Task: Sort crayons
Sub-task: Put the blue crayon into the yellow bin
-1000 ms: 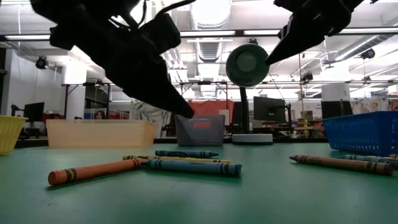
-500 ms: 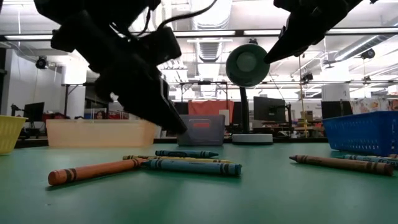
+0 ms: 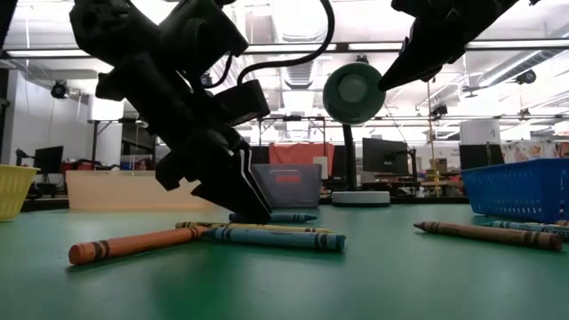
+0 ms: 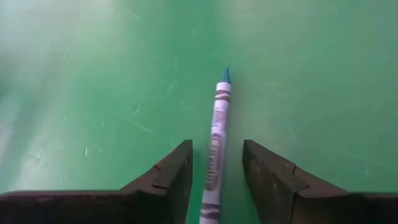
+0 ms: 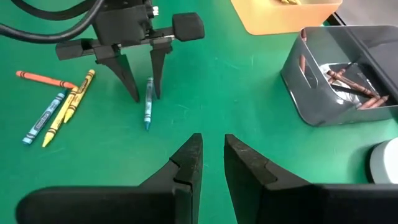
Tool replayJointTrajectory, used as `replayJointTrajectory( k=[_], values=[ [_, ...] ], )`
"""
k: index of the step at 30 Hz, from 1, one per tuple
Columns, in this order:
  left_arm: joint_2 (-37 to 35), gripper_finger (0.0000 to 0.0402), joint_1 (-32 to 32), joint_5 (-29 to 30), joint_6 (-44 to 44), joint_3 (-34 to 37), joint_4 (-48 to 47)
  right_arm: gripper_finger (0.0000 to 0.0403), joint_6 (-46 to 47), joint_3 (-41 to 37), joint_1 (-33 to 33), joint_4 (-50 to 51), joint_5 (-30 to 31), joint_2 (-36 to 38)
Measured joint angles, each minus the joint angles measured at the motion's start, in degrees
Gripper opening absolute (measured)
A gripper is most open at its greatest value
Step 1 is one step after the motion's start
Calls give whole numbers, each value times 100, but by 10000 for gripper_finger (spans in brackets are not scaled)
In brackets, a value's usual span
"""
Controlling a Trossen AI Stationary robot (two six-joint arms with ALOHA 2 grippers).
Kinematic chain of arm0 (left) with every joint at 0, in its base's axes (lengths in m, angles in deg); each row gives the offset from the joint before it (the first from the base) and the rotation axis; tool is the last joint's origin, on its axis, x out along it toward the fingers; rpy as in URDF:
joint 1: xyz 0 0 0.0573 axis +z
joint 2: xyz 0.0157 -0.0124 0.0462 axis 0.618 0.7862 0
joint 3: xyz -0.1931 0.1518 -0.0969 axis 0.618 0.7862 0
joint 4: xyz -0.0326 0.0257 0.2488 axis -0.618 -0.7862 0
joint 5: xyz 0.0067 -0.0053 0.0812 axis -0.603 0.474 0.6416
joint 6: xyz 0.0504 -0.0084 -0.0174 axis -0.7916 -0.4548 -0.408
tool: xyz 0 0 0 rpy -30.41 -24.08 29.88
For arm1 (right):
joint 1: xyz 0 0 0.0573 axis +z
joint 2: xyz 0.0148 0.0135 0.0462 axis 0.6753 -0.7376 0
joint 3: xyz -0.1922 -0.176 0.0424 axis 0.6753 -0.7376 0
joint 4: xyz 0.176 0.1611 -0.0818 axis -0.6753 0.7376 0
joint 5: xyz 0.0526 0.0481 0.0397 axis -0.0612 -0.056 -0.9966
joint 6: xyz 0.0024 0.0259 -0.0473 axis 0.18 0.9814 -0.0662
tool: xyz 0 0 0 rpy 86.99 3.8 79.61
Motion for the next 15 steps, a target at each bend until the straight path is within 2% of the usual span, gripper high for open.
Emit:
replayJointTrajectory(
  k=[5,11,15],
  values=[
    [95,96,0,55,1,-5,15,57,-62,0,-1,4,2,0],
    [88,11,-6,23,14,-1,-20,57,-63,0,-1,4,2,0],
    [-130,8,-17,-18,65,-12,-229,57,-63,0,-1,2,2,0]
  ],
)
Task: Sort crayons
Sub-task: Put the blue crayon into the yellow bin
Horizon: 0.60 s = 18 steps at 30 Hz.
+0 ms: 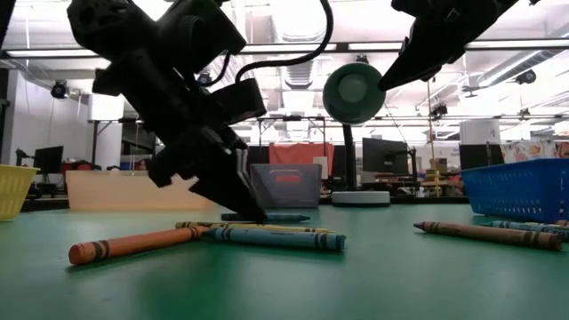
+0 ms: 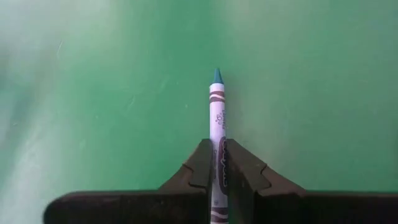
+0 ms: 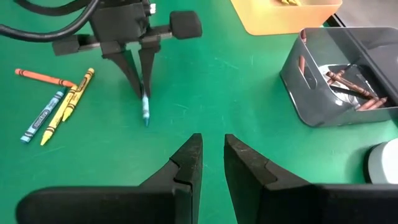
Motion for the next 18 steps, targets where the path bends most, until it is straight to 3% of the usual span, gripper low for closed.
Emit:
replayJointTrajectory(
  k=[4,8,11,15,18],
  values=[
    [-596,3,-34,18,453,-88,-860,57,16,43,0,-2,0,0],
    [-1323,1,-112,-24,1635,-311,-2428,57,17,77,0,-3,0,0],
    [-1836,1,-276,-98,2932,-573,-3847,57,19,79,0,-6,0,0],
    [-2382,1,-599,-767,5116,-867,-5919,57,75,79,0,-6,0,0],
    [-2725,0,-1052,-1181,6321,-959,-6859,57,74,79,0,-10,2,0]
  ],
)
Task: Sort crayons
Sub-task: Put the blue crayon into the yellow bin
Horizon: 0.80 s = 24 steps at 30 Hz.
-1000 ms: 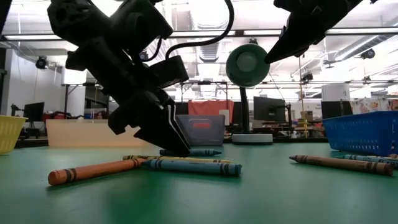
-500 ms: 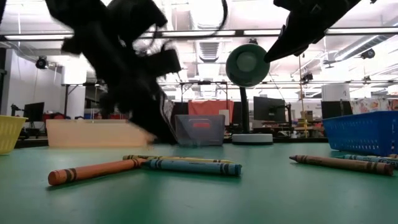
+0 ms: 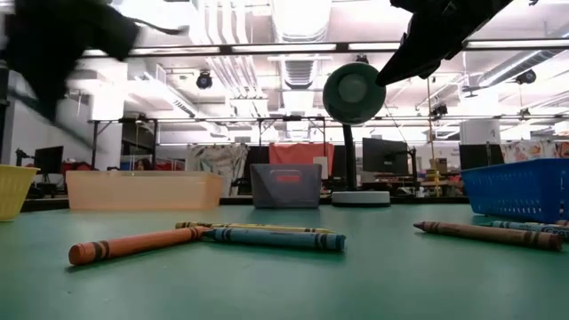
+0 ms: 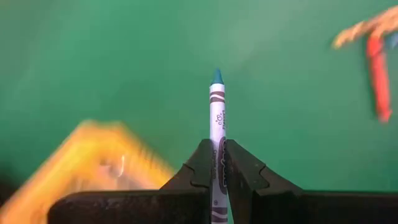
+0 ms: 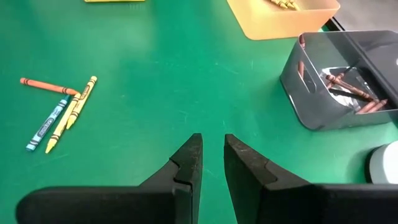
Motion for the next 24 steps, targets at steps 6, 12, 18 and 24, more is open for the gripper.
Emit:
replayJointTrajectory(
  k=[6,12,18,24],
  values=[
    [-168,0,-985,-496,1749,50,-1069,57,0,1,0,-45,2,0],
    [-61,0,-1396,-598,2513,166,-1660,57,-2,2,0,-141,4,0],
    [134,6,-1407,-622,2667,229,-2009,57,136,2,0,-152,2,0],
    [469,30,-1418,-675,2511,234,-2028,57,140,2,0,-192,2,0]
  ],
)
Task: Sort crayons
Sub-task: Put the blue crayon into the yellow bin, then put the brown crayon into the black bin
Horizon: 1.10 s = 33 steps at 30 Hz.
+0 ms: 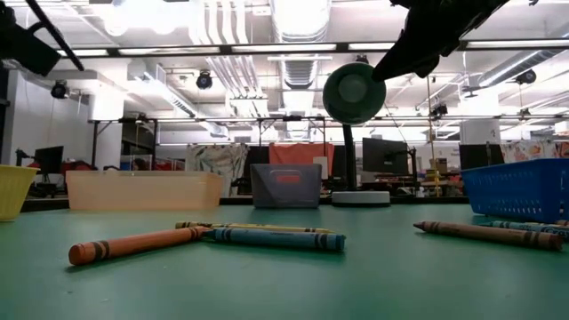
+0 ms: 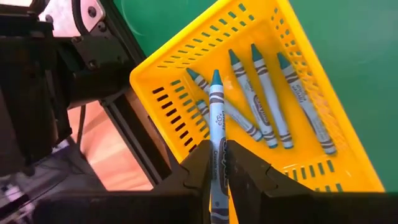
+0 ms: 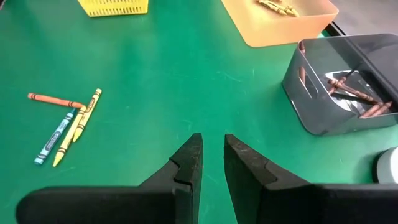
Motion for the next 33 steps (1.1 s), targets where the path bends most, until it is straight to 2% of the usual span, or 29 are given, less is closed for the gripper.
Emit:
replayJointTrajectory(
  k=[5,10,14,20,25,33],
  values=[
    [281,52,0,-27,-160,0,5,57,11,0,0,-24,-2,0],
    [370,67,0,-25,-295,-4,31,57,465,2,0,-25,-10,0],
    [334,70,0,-15,-358,-7,64,57,799,4,0,-40,-346,0],
    [324,71,0,574,-932,-11,561,57,1746,7,22,-63,-967,0],
    [324,71,11,1025,-1567,-13,1186,57,2489,7,251,-65,-1064,0],
    [313,71,4,1131,-1858,-13,1257,57,3351,213,843,-66,-1146,-399]
  ],
)
